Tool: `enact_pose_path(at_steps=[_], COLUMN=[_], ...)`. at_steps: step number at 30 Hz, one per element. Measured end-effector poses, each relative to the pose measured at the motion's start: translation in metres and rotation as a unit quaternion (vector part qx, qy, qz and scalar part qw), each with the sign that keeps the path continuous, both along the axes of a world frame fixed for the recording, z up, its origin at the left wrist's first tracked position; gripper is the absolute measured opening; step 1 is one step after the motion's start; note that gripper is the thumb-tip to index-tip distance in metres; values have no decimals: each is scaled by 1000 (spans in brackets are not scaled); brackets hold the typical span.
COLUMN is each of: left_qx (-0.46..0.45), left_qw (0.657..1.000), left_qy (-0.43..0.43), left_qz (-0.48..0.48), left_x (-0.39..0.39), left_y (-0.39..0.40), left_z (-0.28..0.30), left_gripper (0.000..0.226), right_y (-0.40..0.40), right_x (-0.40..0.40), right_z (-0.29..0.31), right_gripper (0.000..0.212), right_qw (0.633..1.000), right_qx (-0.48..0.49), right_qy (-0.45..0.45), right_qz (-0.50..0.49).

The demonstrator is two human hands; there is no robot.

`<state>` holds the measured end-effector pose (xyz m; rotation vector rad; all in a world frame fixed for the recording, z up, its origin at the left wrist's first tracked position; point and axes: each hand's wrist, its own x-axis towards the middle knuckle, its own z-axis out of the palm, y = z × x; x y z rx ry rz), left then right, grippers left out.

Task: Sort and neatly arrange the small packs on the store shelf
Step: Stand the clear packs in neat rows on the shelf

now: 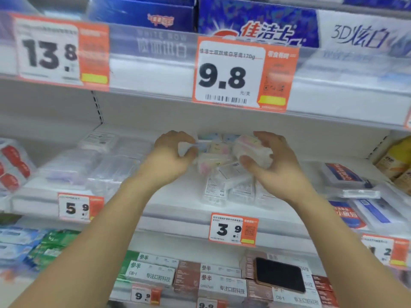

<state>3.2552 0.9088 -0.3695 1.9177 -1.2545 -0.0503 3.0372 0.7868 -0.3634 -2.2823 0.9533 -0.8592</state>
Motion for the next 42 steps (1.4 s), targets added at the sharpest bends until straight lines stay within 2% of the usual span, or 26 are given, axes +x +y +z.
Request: enact_pose_path(at_steps=[3,5,7,11,14,18,22,25,27,29,31,33,39,42], left_qx=[-20,-12,37,150,153,152,147,113,102,92,81,68,81,86], left_qw=[995,988,975,960,968,972,976,980,981,984,988,991,993,993], left_qy=[-75,-106,-124,-94,-69,-58,-36,-17,-7,3,9,15,22,22], left_qz=[56,114,181,219,184,171,160,163,164,149,129,114,89,83], left_x=[25,55,84,121,128,143,160,159,156,155,154,151,140,139], left_y=[53,82,106,135,146,159,163,158,153,151,151,152,152,153], left_z=[5,-1,-16,-51,-49,-39,-40,-42,-42,-42,-40,-36,-30,-31], left_gripper=[24,38,54,71,81,55,42,38,36,36,35,33,32,32], right_y=[39,66,87,119,137,136,108,93,84,79,77,78,82,81], right_x=[47,81,113,166,198,227,235,229,225,224,222,221,221,220], right_z=[4,1,-8,-24,-35,-62,-61,-46,-39,-36,-36,-36,-19,-17], right_gripper=[42,38,40,55,76,74,58,24,5,11,24,32,26,47], right_qw=[995,986,976,965,959,949,962,976,960,923,906,911,905,930], right_qx=[-22,-11,-15,22,43,-15,-44,91,226,348,397,387,398,325], right_qy=[-16,5,35,88,120,199,111,10,-65,-86,-42,10,1,55], right_qz=[92,165,215,244,253,244,247,196,152,142,143,142,150,159])
